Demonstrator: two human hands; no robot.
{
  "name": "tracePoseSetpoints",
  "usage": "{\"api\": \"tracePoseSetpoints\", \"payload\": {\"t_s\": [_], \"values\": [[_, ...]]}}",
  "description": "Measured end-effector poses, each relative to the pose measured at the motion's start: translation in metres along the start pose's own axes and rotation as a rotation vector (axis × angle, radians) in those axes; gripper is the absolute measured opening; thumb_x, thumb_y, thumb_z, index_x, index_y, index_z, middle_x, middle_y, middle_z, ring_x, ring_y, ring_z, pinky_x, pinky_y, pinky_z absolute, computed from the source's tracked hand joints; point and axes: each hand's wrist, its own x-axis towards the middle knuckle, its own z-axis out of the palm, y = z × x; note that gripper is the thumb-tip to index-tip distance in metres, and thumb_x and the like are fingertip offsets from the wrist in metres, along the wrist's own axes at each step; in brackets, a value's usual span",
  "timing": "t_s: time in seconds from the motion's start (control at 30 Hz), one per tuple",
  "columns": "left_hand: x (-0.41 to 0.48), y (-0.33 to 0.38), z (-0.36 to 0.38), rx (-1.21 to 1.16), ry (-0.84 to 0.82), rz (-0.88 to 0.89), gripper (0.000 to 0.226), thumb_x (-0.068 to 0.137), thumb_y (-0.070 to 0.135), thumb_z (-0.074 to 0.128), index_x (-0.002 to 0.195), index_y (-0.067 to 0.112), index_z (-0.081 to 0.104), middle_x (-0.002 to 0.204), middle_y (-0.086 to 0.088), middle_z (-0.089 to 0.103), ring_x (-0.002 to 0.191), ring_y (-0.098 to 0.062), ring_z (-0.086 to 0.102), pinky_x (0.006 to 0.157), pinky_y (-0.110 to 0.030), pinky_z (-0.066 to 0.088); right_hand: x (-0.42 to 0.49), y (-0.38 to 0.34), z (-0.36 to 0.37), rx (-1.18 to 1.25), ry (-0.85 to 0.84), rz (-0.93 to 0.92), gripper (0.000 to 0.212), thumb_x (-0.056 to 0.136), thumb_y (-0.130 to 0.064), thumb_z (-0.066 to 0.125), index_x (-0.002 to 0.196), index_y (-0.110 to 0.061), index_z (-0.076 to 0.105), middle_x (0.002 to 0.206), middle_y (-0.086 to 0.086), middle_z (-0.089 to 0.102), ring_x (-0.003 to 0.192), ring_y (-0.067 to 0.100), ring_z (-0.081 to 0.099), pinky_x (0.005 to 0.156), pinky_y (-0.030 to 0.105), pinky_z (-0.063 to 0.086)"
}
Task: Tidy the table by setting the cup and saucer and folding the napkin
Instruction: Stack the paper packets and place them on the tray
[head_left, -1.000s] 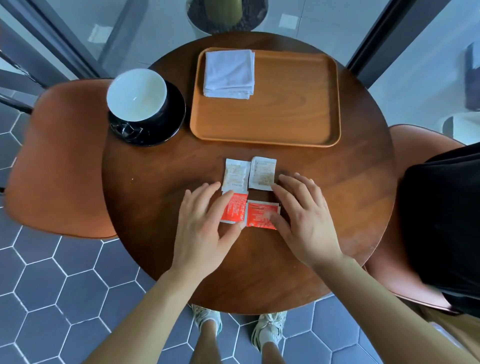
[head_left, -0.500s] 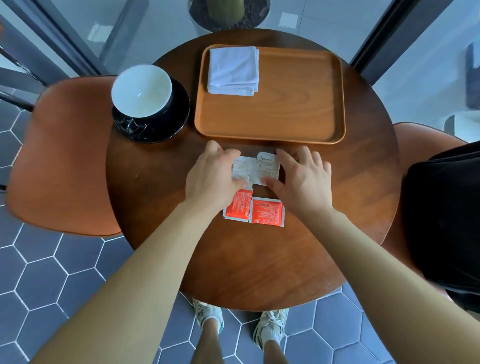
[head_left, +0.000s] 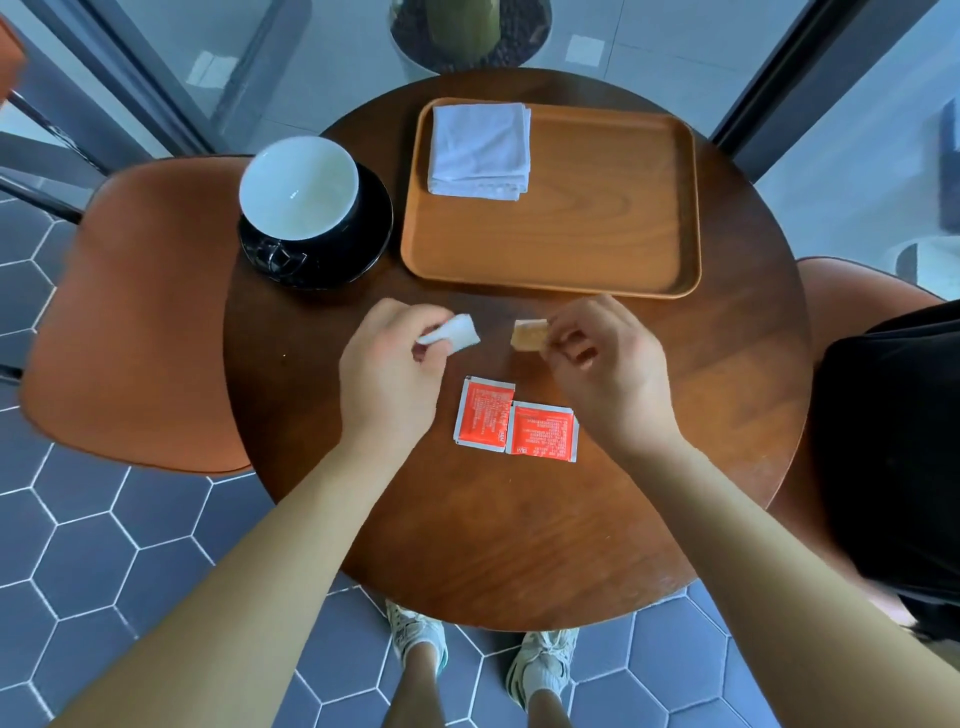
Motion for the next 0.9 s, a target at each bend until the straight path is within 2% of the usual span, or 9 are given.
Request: {"api": "tracePoseSetpoints", "payload": {"t_s": [0.07, 0.17, 0.23, 0.3, 0.43, 0.53, 0.7, 0.83, 0.9], "values": [[-0.011, -0.012, -0.005, 0.105, -0.026, 0.222, 0.021, 0.083, 0.006, 0.077, 0.104, 0.007, 0.074, 0.108, -0.013, 0.067, 0.094, -0.025, 0.067, 0.071, -0.026, 0.055, -0.007, 0.007, 0.001, -0.069, -0.097, -0.041, 0.018, 0.071, 0.015, 0.062, 0.077, -0.001, 0.067, 0.097, 0.007, 0.068, 0.088, 0.027, 0.065, 0.065, 0.039, 0.055], [-0.03, -0.035, -0.008, 0.176, -0.138, 0.323, 0.031, 0.077, 0.001, 0.08, 0.107, 0.006, 0.074, 0.114, -0.013, 0.067, 0.101, -0.026, 0.066, 0.072, -0.033, 0.06, -0.018, 0.018, 0.002, -0.097, -0.1, 0.043, 0.024, 0.069, 0.014, 0.057, 0.081, -0.003, 0.07, 0.101, 0.005, 0.067, 0.093, 0.028, 0.063, 0.069, 0.04, 0.055], [-0.035, -0.047, -0.009, 0.159, -0.129, 0.3, 0.029, 0.079, 0.003, 0.078, 0.107, 0.006, 0.074, 0.116, -0.011, 0.066, 0.099, -0.023, 0.064, 0.071, -0.03, 0.058, -0.019, 0.02, 0.001, -0.07, -0.067, 0.094, 0.026, 0.073, 0.006, 0.061, 0.093, -0.008, 0.071, 0.102, 0.002, 0.064, 0.089, 0.02, 0.063, 0.068, 0.034, 0.055], [-0.033, -0.052, -0.01, 0.146, -0.105, 0.25, 0.027, 0.084, 0.017, 0.076, 0.109, 0.008, 0.073, 0.118, -0.009, 0.064, 0.102, -0.019, 0.061, 0.072, -0.027, 0.056, -0.014, 0.02, 0.003, -0.088, -0.058, 0.122, 0.028, 0.082, -0.01, 0.069, 0.11, -0.012, 0.069, 0.109, -0.001, 0.062, 0.09, 0.015, 0.063, 0.069, 0.032, 0.056], [-0.017, -0.052, -0.006, 0.26, -0.151, 0.268, 0.04, 0.082, 0.037, 0.079, 0.111, 0.012, 0.072, 0.115, -0.008, 0.063, 0.098, -0.02, 0.059, 0.064, -0.029, 0.054, -0.001, 0.019, 0.011, -0.315, -0.151, 0.161, 0.054, 0.086, -0.035, 0.074, 0.134, -0.018, 0.056, 0.126, 0.002, 0.055, 0.106, 0.023, 0.062, 0.071, 0.037, 0.057], [-0.009, -0.046, -0.001, 0.288, -0.142, 0.195, 0.042, 0.082, 0.04, 0.079, 0.114, 0.014, 0.071, 0.114, -0.008, 0.064, 0.099, -0.021, 0.06, 0.064, -0.031, 0.053, 0.004, 0.023, 0.014, -0.385, -0.177, 0.174, 0.058, 0.083, -0.037, 0.077, 0.134, -0.018, 0.056, 0.126, 0.004, 0.051, 0.106, 0.025, 0.061, 0.068, 0.033, 0.051], [-0.006, -0.042, 0.003, 0.181, -0.077, 0.015, 0.05, 0.086, 0.031, 0.077, 0.131, 0.016, 0.061, 0.12, -0.009, 0.062, 0.104, -0.023, 0.062, 0.074, -0.031, 0.053, 0.009, 0.03, 0.012, -0.258, -0.171, 0.27, 0.057, 0.076, -0.036, 0.082, 0.128, -0.025, 0.061, 0.122, -0.003, 0.051, 0.1, 0.017, 0.059, 0.066, 0.03, 0.048], [0.003, -0.024, 0.012, 0.319, -0.065, -0.054, 0.068, 0.084, 0.062, 0.066, 0.132, 0.014, 0.06, 0.118, -0.009, 0.061, 0.105, -0.023, 0.06, 0.071, -0.028, 0.045, 0.003, 0.03, 0.012, -0.207, -0.143, 0.252, 0.057, 0.076, -0.038, 0.083, 0.128, -0.03, 0.061, 0.12, -0.009, 0.052, 0.094, 0.01, 0.058, 0.061, 0.025, 0.042], [0.008, -0.015, 0.015, 0.398, -0.109, -0.003, 0.066, 0.084, 0.062, 0.066, 0.13, 0.016, 0.06, 0.116, -0.01, 0.06, 0.103, -0.023, 0.058, 0.074, -0.03, 0.049, 0.0, 0.03, 0.011, -0.179, -0.13, 0.244, 0.059, 0.075, -0.036, 0.084, 0.129, -0.029, 0.061, 0.119, -0.009, 0.052, 0.09, 0.008, 0.056, 0.06, 0.022, 0.041]]}}
